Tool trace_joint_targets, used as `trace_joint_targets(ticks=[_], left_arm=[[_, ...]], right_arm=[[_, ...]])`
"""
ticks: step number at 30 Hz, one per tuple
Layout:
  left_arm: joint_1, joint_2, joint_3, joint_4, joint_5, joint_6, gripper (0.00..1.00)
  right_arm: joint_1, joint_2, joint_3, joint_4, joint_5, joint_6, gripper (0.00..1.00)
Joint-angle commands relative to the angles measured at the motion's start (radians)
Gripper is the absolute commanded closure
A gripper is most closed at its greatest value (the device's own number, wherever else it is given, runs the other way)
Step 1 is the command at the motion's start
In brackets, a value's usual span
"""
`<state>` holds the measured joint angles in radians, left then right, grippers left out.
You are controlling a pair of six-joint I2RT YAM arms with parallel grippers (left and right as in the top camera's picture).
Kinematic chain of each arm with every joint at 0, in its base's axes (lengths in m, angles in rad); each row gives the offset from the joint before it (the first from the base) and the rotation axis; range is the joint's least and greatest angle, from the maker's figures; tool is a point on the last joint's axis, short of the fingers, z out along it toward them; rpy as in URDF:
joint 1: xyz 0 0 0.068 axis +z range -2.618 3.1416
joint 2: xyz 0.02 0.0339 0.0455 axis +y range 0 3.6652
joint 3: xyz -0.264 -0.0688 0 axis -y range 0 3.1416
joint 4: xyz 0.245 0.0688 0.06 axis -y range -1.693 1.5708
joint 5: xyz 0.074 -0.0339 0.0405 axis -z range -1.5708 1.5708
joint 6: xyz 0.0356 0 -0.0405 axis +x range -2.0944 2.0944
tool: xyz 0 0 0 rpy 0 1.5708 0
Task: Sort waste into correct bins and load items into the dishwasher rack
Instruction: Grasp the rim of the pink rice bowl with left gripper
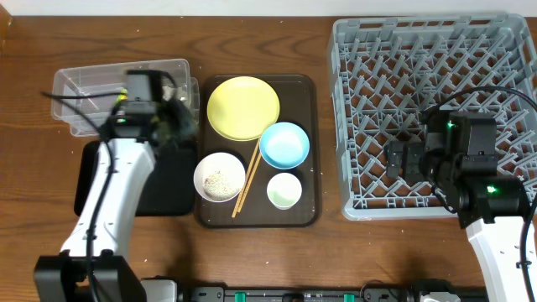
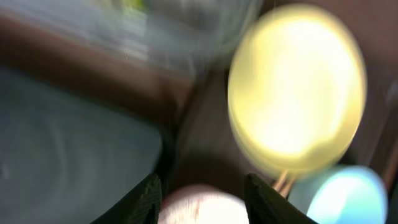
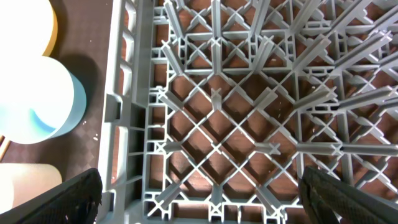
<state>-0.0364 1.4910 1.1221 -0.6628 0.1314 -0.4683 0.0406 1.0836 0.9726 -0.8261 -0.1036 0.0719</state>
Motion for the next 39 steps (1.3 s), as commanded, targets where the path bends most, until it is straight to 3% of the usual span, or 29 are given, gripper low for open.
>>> trace_joint_targets(ticks=[1, 10, 20, 23, 26, 32, 39], left_arm=[[-0.082, 0.016, 0.000, -0.059, 0.016, 0.058, 0.54], [-0.278, 0.055, -0.045, -0.050, -0.041, 0.067, 0.54], [-0.374, 0.217, -0.055, -0.006, -0.042, 0.007, 0.55], [-0.396, 0.259, -0.055, 0.010, -0.042, 0.007, 0.62], [-0.404, 0.277, -0.055, 0.013, -0.042, 0.007, 0.78], [-0.404, 0.275, -0.055, 0.010, -0.042, 0.007, 0.94], [-0.404, 0.222, -0.024, -0.034, -0.058, 0.028, 0.94]], right_arm=[[0.006, -0.006, 0.021, -0.001, 0.002, 0.010, 0.01], [0.006, -0.006, 0.021, -0.002, 0.001, 0.010, 0.01], [0.006, -0.006, 0.021, -0.002, 0.001, 0.010, 0.01], [0.006, -0.006, 0.021, -0.003, 0.001, 0.010, 0.01], [0.006, -0.006, 0.021, -0.008, 0.001, 0.010, 0.01], [0.006, -0.006, 0.021, -0.020, 0.001, 0.010, 0.01], [0.006, -0.006, 0.021, -0.021, 0.002, 0.009, 0.01]])
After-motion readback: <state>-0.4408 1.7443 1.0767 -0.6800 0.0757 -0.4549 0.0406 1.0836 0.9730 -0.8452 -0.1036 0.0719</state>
